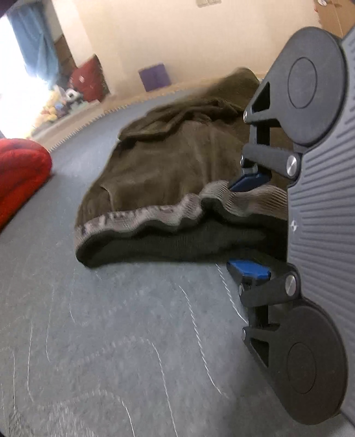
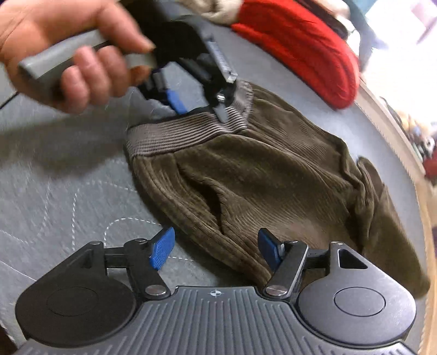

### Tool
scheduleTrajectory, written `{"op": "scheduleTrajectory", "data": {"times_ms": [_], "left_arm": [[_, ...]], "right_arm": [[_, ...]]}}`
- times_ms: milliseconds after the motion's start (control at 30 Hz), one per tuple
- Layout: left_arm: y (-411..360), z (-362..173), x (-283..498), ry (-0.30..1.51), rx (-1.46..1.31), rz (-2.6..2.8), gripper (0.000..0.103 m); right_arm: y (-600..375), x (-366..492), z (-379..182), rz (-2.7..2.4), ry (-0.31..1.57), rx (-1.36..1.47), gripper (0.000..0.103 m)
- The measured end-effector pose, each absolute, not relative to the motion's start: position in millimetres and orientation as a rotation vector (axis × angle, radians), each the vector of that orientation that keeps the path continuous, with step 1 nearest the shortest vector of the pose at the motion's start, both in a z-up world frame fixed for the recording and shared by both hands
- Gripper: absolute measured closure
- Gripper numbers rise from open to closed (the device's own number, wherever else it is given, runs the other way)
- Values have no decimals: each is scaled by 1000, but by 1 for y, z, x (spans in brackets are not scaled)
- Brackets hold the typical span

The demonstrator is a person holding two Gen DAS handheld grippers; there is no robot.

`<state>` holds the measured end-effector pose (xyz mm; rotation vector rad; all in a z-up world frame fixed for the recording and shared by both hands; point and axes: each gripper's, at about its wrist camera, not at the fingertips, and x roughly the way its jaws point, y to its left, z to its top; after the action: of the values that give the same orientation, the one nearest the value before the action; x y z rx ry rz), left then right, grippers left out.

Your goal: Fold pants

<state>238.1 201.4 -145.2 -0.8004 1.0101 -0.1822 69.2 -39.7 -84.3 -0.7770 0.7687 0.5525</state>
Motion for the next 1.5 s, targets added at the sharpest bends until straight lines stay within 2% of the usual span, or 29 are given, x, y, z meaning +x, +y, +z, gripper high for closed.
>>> {"op": "scheduleTrajectory", "data": {"times_ms": [133,167,200,233,267,300,367,433,633,967,1000,1067,1167,1200,1267,1400,1500], "left_arm": [[193,-149,250,980,-832,-172,33],[190,-148,251,977,-822,-166,33],[187,-147,251,976,-805,-166,34],[182,-144,251,980,-783,-163,37],[178,-141,251,985,-743,-157,55],[174,-139,249,995,-702,-153,62],[172,-130,245,992,-658,-156,80],[174,-110,239,953,-626,-164,84],[201,-48,195,900,-533,-146,86],[312,-33,92,1057,-434,7,86],[323,-35,84,1076,-447,24,86],[335,-36,76,1106,-432,56,75],[325,-15,76,1081,-208,199,73],[319,-4,77,1057,-171,212,73],[308,19,76,1007,-216,200,73],[269,72,84,934,-308,148,66],[227,105,73,845,-313,138,55]], "right_arm": [[-33,79,-100,532,790,-832,38],[-32,80,-103,527,792,-852,40],[-32,80,-107,525,790,-864,49],[-32,80,-110,521,789,-875,65],[-30,82,-112,520,792,-875,74],[-31,82,-110,529,796,-856,83],[-32,79,-103,537,769,-818,88],[-36,69,-92,550,716,-798,90],[-38,19,-53,646,557,-756,92],[55,-98,-42,908,518,-727,93],[66,-108,-42,929,519,-720,93],[79,-109,-48,948,517,-721,93],[89,-107,-59,881,568,-754,91],[82,-103,-57,870,587,-722,87],[63,-95,-45,866,609,-621,84],[5,-63,-10,799,576,-465,80],[-50,-21,15,647,567,-383,79]]}}
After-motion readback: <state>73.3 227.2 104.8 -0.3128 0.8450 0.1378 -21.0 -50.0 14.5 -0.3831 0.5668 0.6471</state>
